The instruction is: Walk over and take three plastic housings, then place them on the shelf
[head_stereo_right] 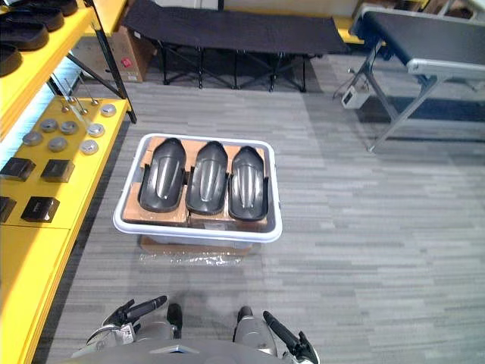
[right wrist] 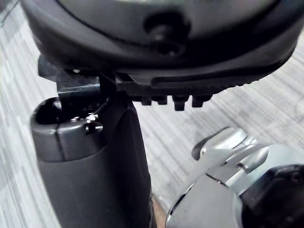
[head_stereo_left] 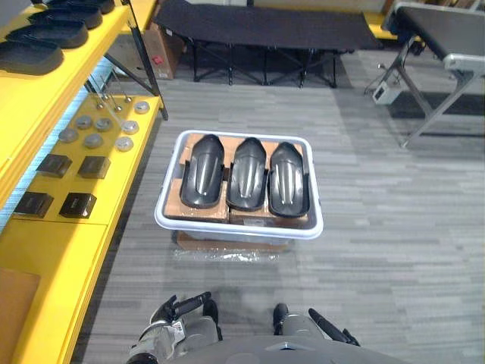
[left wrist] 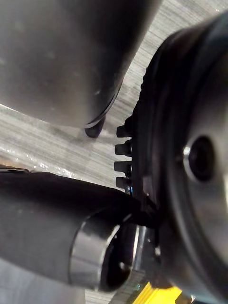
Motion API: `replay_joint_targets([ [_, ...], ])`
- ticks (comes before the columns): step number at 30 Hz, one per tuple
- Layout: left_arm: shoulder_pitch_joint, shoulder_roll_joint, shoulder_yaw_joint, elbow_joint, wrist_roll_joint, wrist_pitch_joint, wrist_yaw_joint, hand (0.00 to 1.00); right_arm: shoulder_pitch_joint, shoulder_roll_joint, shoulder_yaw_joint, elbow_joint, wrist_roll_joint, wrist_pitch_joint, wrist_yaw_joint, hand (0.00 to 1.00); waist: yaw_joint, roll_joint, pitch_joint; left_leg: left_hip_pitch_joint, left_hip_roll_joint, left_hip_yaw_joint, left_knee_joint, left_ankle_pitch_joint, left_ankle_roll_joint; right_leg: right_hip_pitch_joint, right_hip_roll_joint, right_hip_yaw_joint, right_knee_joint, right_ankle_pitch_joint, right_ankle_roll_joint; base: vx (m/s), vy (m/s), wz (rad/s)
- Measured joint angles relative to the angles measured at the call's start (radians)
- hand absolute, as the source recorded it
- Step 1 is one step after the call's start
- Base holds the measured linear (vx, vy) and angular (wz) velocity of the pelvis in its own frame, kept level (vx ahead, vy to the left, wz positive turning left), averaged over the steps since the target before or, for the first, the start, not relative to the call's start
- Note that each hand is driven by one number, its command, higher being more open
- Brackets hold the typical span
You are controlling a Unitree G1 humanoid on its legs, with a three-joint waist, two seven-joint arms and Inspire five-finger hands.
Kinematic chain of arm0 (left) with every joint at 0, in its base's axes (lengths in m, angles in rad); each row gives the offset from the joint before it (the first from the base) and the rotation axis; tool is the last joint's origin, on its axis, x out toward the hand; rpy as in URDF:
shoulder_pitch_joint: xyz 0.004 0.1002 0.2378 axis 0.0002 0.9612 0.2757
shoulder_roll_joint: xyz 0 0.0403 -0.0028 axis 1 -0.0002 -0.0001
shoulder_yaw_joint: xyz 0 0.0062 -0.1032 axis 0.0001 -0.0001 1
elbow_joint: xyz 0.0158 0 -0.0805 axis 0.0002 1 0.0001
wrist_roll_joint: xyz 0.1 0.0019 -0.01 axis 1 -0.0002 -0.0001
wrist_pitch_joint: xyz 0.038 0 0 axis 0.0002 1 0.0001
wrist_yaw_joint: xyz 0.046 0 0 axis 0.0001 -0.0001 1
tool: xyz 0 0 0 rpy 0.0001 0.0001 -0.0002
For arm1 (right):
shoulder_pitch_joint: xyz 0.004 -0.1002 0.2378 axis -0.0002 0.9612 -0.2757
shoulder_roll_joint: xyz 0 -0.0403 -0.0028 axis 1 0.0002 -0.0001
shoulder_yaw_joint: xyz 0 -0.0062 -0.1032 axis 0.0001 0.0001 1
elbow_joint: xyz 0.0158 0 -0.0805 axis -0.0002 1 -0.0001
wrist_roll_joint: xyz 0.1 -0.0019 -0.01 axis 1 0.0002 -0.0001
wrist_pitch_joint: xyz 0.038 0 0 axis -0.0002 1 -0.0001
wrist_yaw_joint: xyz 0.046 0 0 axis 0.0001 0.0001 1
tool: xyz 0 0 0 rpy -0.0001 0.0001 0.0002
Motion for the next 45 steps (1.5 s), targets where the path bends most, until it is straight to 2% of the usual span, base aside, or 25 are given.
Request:
replay_joint_targets([
  [2, 0.0, -0.006, 0.004, -0.001, -0.006, -0.003, 0.002, 1.0, -0.001, -0.005, 0.019, -0.01, -0.001, -0.009, -0.007, 1.0, 0.001, 0.007, 0.015, 0.018, 0.007, 0.026, -0.061, 0.042, -0.012, -0.014, 0.015, 0.024, -0.024, 0.016, 0.002, -0.08, -0.04, -0.27],
  [6, -0.006, -0.004, 0.009, -0.01, -0.008, -0.008, -0.008, 1.0, 0.024, 0.008, 0.053, -0.085, -0.002, -0.056, -0.024, 1.0, 0.002, -0.009, 0.038, 0.034, 0.02, 0.047, -0.134, 0.08, -0.016, -0.025, 0.035, 0.04, -0.067, 0.029, 0.008, -0.05, -0.031, -0.22],
  [9, -0.028, 0.003, 0.008, -0.021, -0.002, -0.014, -0.009, 1.0, 0.041, 0.035, 0.102, -0.258, -0.044, -0.099, -0.073, 1.0, 0.003, -0.029, 0.077, 0.03, 0.02, 0.054, -0.16, 0.093, -0.016, -0.038, 0.037, 0.051, -0.086, 0.032, 0.013, -0.02, 0.006, -0.12],
  [11, -0.025, 0.005, 0.006, -0.049, 0.006, -0.017, -0.007, 1.0, 0.068, 0.038, 0.142, -0.398, -0.044, -0.105, -0.099, 1.0, 0.004, -0.036, 0.092, 0.029, 0.013, 0.063, -0.169, 0.095, -0.013, -0.046, 0.031, 0.059, -0.086, 0.036, 0.018, 0.03, 0.035, -0.07],
  [14, -0.023, 0.005, -0.004, -0.09, 0.006, -0.021, -0.005, 1.0, 0.076, 0.037, 0.168, -0.632, -0.044, -0.101, -0.124, 1.0, 0.004, -0.04, 0.107, 0.025, -0.002, 0.064, -0.165, 0.09, -0.007, -0.048, 0.019, 0.068, -0.084, 0.046, 0.03, 0.08, 0.041, 0.04],
  [17, -0.018, 0.007, -0.014, -0.117, 0.006, -0.023, -0.004, 1.0, 0.075, 0.036, 0.17, -0.804, -0.042, -0.096, -0.121, 1.0, 0.009, -0.043, 0.112, 0.006, -0.011, 0.062, -0.124, 0.072, 0.007, -0.046, 0.014, 0.072, -0.083, 0.053, 0.02, 0.15, 0.025, 0.06],
  [23, -0.017, 0.019, -0.014, -0.139, 0.035, -0.05, -0.019, 1.0, 0.078, 0.006, 0.167, -1.111, -0.028, -0.006, -0.07, 1.0, 0.004, -0.048, 0.158, -0.008, -0.013, 0.071, -0.029, -0.001, 0.016, -0.024, 0.003, 0.082, -0.083, 0.055, 0.021, 0.12, 0.026, -0.06],
  [26, -0.017, 0.028, -0.013, -0.151, 0.035, -0.066, -0.029, 1.0, 0.061, -0.029, 0.154, -1.181, -0.021, 0.031, -0.062, 1.0, 0.004, -0.059, 0.178, -0.009, -0.013, 0.074, 0.0, -0.027, 0.02, -0.015, 0.0, 0.082, -0.083, 0.057, 0.024, 0.04, 0.035, -0.05],
  [27, -0.017, 0.029, -0.011, -0.152, 0.034, -0.07, -0.031, 1.0, 0.052, -0.035, 0.147, -1.188, -0.021, 0.039, -0.063, 1.0, 0.004, -0.062, 0.186, -0.01, -0.013, 0.072, 0.009, -0.033, 0.021, -0.011, -0.001, 0.082, -0.083, 0.058, 0.025, 0.01, 0.044, 0.04],
  [29, -0.017, 0.033, -0.002, -0.16, 0.034, -0.082, -0.037, 1.0, -0.006, -0.077, 0.122, -1.19, -0.021, 0.09, -0.074, 1.0, 0.004, -0.068, 0.201, -0.036, -0.016, 0.065, 0.05, -0.054, 0.03, -0.015, -0.007, 0.08, -0.083, 0.062, 0.031, -0.01, 0.062, 0.07],
  [33, -0.019, 0.033, -0.002, -0.172, 0.03, -0.089, -0.036, 1.0, -0.146, -0.177, 0.108, -1.144, -0.021, 0.168, -0.116, 1.0, 0.005, -0.054, 0.237, -0.094, -0.02, 0.042, 0.134, -0.088, 0.043, -0.024, -0.015, 0.071, -0.08, 0.067, 0.039, -0.05, 0.058, 0.15],
  [34, -0.024, 0.035, -0.001, -0.183, 0.026, -0.088, -0.033, 1.0, -0.231, -0.223, 0.107, -1.072, -0.022, 0.198, -0.133, 1.0, 0.007, -0.044, 0.256, -0.113, -0.02, 0.032, 0.168, -0.097, 0.047, -0.031, -0.016, 0.067, -0.066, 0.067, 0.039, -0.07, 0.044, 0.17],
  [36, -0.025, 0.035, -0.002, -0.2, 0.026, -0.088, -0.031, 1.0, -0.3, -0.264, 0.107, -1.011, -0.022, 0.218, -0.147, 1.0, 0.009, -0.031, 0.277, -0.128, -0.02, 0.021, 0.192, -0.104, 0.051, -0.035, -0.017, 0.059, -0.052, 0.067, 0.039, -0.08, 0.035, 0.18],
  [38, -0.036, 0.031, -0.004, -0.211, 0.026, -0.088, -0.033, 1.0, -0.406, -0.333, 0.107, -0.914, -0.022, 0.246, -0.165, 1.0, 0.012, -0.006, 0.302, -0.168, -0.02, 0.0, 0.235, -0.112, 0.058, -0.056, -0.017, 0.043, -0.029, 0.067, 0.039, -0.12, 0.04, 0.22],
  [41, -0.065, 0.032, -0.014, -0.208, 0.026, -0.086, -0.034, 1.0, -0.543, -0.436, 0.108, -0.757, -0.017, 0.262, -0.162, 1.0, 0.034, 0.022, 0.324, -0.224, -0.022, -0.016, 0.281, -0.116, 0.063, -0.105, -0.02, 0.028, 0.014, 0.061, 0.035, -0.15, 0.03, 0.13],
  [45, -0.089, 0.036, -0.037, -0.202, 0.014, -0.088, -0.034, 1.0, -0.717, -0.569, 0.116, -0.554, 0.022, 0.268, -0.159, 1.0, 0.038, 0.05, 0.337, -0.323, -0.033, -0.051, 0.381, -0.128, 0.073, -0.196, -0.036, 0.012, 0.139, -0.004, 0.044, -0.14, 0.012, 0.21],
])
